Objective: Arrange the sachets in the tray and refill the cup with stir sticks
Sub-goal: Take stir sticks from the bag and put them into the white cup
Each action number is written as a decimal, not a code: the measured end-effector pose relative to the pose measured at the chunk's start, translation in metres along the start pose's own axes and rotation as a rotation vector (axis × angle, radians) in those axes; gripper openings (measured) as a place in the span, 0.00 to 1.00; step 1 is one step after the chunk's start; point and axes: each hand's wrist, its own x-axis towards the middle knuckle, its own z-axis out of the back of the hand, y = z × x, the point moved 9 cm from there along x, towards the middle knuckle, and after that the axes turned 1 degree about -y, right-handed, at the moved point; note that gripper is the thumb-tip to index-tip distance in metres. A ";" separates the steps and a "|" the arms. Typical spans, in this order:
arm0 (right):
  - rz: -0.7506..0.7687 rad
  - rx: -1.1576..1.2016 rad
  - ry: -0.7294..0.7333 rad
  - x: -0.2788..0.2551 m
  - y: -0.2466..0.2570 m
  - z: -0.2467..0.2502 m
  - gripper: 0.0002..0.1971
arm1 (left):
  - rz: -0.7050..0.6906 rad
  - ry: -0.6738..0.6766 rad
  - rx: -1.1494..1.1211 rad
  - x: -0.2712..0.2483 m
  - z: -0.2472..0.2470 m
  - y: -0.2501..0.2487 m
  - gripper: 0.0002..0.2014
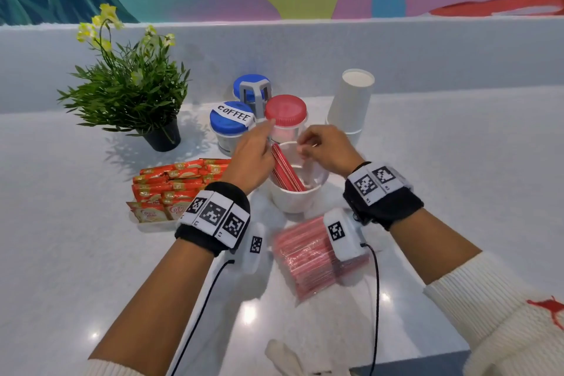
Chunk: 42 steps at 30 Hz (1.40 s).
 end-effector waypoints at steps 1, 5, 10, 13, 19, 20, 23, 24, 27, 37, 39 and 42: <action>-0.026 0.091 -0.050 -0.004 -0.005 0.013 0.05 | -0.038 -0.038 0.035 -0.002 0.001 -0.012 0.22; -0.129 0.263 -0.288 -0.018 -0.040 0.060 0.04 | -0.211 -0.095 -0.003 -0.012 -0.007 -0.054 0.14; -0.329 0.256 -0.230 -0.044 -0.099 0.061 0.12 | -0.207 0.162 0.042 -0.023 -0.066 -0.059 0.11; -0.437 0.161 -0.072 -0.060 -0.129 0.042 0.12 | -0.166 0.313 0.189 -0.033 -0.097 -0.047 0.12; -0.432 0.045 0.054 -0.077 -0.142 0.022 0.08 | -0.115 0.429 0.311 -0.048 -0.118 -0.038 0.16; -0.450 0.061 0.016 -0.077 -0.145 0.026 0.08 | -0.082 0.452 0.315 -0.050 -0.122 -0.033 0.18; -0.512 0.011 0.051 -0.083 -0.152 0.028 0.11 | 0.067 0.559 0.371 -0.062 -0.136 -0.007 0.28; -0.509 -0.036 0.124 -0.085 -0.152 0.023 0.11 | 0.114 0.592 0.391 -0.066 -0.140 0.001 0.30; -0.451 -0.106 0.285 -0.090 -0.144 0.009 0.06 | 0.163 0.620 0.460 -0.070 -0.145 0.017 0.34; -0.432 0.454 0.073 -0.099 -0.147 0.011 0.14 | 0.162 0.559 0.389 -0.063 -0.147 0.020 0.22; -0.412 0.363 0.021 -0.098 -0.146 0.012 0.16 | 0.159 0.567 0.378 -0.063 -0.147 0.020 0.22; -0.380 0.241 0.012 -0.093 -0.141 0.012 0.16 | 0.138 0.557 0.371 -0.063 -0.145 0.016 0.21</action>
